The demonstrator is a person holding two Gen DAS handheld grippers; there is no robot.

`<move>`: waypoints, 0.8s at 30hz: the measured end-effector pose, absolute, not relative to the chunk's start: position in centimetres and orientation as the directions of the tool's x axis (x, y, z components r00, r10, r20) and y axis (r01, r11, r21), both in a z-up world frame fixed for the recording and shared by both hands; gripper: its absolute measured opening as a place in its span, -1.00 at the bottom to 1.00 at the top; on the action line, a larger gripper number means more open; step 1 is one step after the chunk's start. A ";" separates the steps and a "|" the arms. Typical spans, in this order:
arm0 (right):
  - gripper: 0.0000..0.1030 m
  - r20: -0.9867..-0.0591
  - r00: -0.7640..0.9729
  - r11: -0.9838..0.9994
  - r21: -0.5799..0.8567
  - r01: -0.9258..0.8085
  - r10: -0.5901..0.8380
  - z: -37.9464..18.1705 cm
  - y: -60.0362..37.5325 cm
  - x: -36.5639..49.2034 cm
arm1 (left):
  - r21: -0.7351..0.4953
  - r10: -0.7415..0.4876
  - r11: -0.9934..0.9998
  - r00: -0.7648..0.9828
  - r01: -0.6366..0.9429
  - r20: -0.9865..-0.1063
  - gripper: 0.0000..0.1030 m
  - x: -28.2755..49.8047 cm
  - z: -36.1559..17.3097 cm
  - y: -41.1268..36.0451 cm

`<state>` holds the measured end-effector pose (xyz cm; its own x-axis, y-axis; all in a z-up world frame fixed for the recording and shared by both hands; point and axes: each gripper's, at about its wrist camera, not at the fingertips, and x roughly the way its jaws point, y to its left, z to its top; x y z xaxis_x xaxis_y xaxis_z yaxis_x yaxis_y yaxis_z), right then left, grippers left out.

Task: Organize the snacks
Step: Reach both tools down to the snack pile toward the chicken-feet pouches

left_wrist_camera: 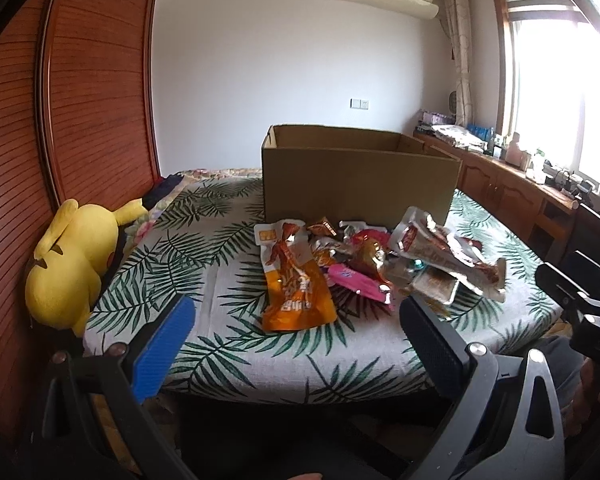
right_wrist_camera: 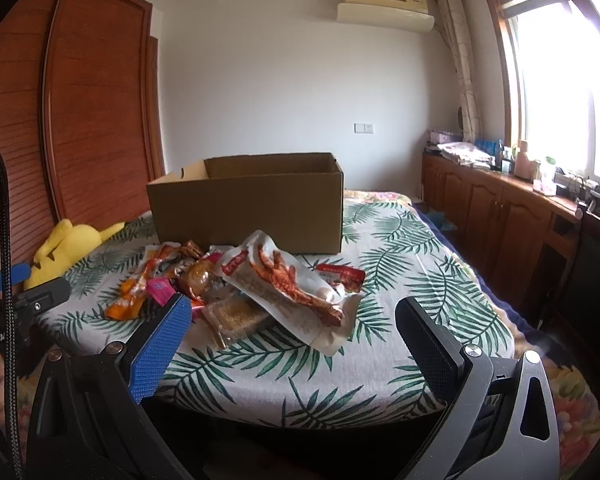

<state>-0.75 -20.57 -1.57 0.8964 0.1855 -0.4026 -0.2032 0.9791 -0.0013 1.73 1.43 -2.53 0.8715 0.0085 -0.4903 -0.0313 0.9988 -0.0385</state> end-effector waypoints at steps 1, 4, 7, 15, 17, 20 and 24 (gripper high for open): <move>1.00 -0.406 0.895 0.979 -0.004 -0.204 0.185 -1.7 -20.6 -0.6 | -0.034 0.013 0.999 0.869 -0.034 -0.494 1.00 2.0 -2.7 1.6; 1.00 -0.416 0.890 0.977 -0.010 -0.212 0.189 -2.2 -20.5 0.0 | -0.036 0.021 0.998 0.856 -0.046 -0.516 1.00 3.1 -3.3 2.4; 1.00 -0.423 0.885 0.974 -0.019 -0.224 0.195 -2.7 -20.4 0.8 | -0.035 0.024 0.998 0.850 -0.049 -0.527 1.00 3.9 -3.8 3.0; 1.00 -0.438 0.869 0.962 -0.033 -0.273 0.231 -3.3 -20.2 3.6 | -0.048 -0.017 0.999 0.826 -0.012 -0.563 1.00 7.4 -4.5 4.2; 1.00 -0.444 0.862 0.957 -0.036 -0.288 0.242 -3.4 -20.2 4.4 | -0.057 -0.039 0.998 0.815 0.007 -0.578 1.00 8.2 -4.6 4.2; 1.00 -0.461 0.849 0.949 -0.044 -0.312 0.258 -3.4 -20.3 5.7 | -0.065 -0.064 0.997 0.791 0.031 -0.608 0.98 9.9 -4.8 4.2; 0.98 -0.490 0.825 0.938 -0.040 -0.345 0.283 -3.4 -20.4 7.7 | -0.087 -0.086 0.995 0.762 0.039 -0.642 0.94 12.1 -5.3 4.3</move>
<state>7.71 -20.45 -3.45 0.8247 0.2828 -0.4898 -0.3454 0.9376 -0.0403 12.09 4.34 -5.27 0.7622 -0.0857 -0.6416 0.0386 0.9955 -0.0870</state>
